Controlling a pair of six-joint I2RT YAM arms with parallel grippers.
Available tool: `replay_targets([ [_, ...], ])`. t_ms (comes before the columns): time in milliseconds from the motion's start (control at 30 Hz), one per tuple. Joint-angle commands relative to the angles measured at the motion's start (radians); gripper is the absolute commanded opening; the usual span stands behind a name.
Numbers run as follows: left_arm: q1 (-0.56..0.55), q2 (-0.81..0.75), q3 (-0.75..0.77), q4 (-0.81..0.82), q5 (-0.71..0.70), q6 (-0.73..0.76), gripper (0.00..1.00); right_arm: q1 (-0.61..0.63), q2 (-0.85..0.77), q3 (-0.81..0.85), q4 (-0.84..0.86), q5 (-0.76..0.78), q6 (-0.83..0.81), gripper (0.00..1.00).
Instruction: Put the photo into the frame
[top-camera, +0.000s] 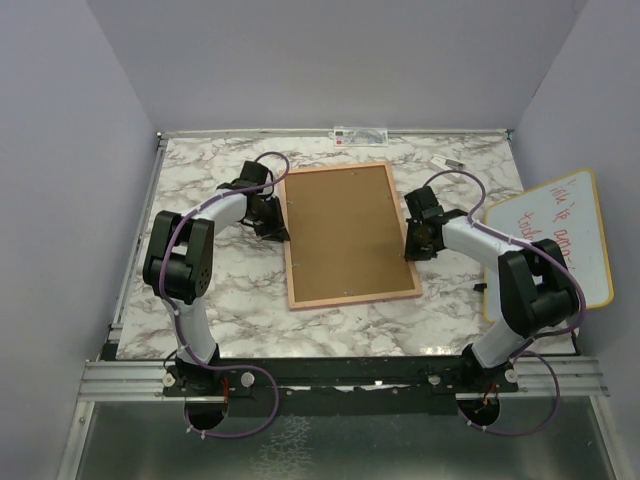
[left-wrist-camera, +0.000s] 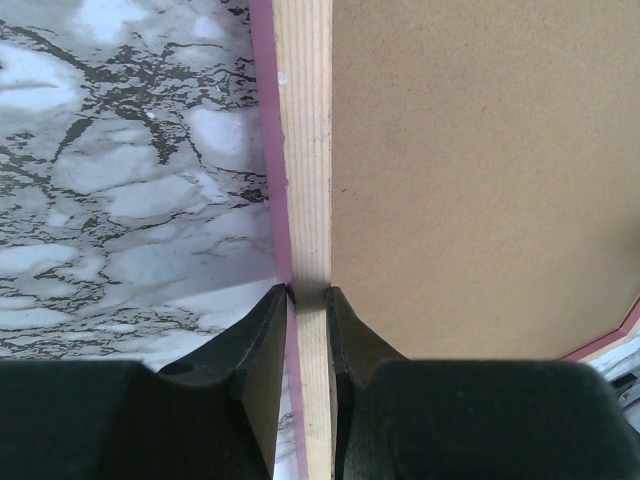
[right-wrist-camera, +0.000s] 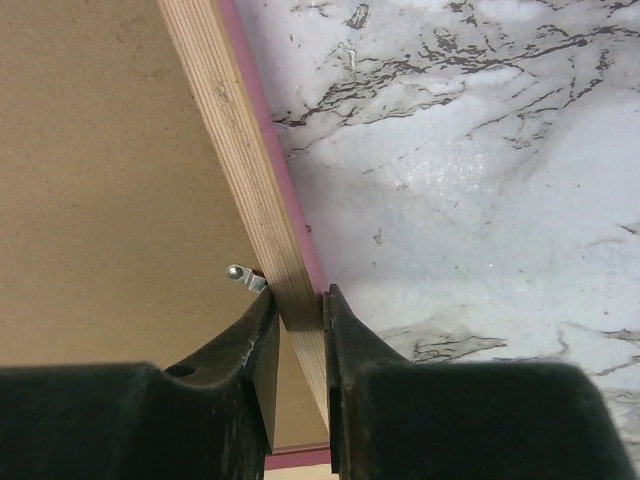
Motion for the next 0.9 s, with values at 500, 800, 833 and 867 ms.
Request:
replay_targets([
  [500, 0.022, 0.017, -0.042, 0.012, -0.124, 0.013, 0.24, -0.003, -0.093, -0.059, 0.094, 0.027, 0.312, 0.41],
  [800, 0.025, -0.082, -0.011, 0.012, -0.107, -0.009, 0.51, -0.003, -0.233, -0.073, 0.112, -0.217, 0.103, 0.56],
  [833, 0.025, -0.094, -0.016, 0.012, -0.103, -0.010, 0.55, -0.002, -0.226, -0.080, 0.120, -0.274, 0.075, 0.56],
  [867, 0.025, -0.109, -0.024, 0.013, -0.095, -0.013, 0.58, -0.003, -0.221, -0.089, 0.135, -0.331, 0.049, 0.56],
])
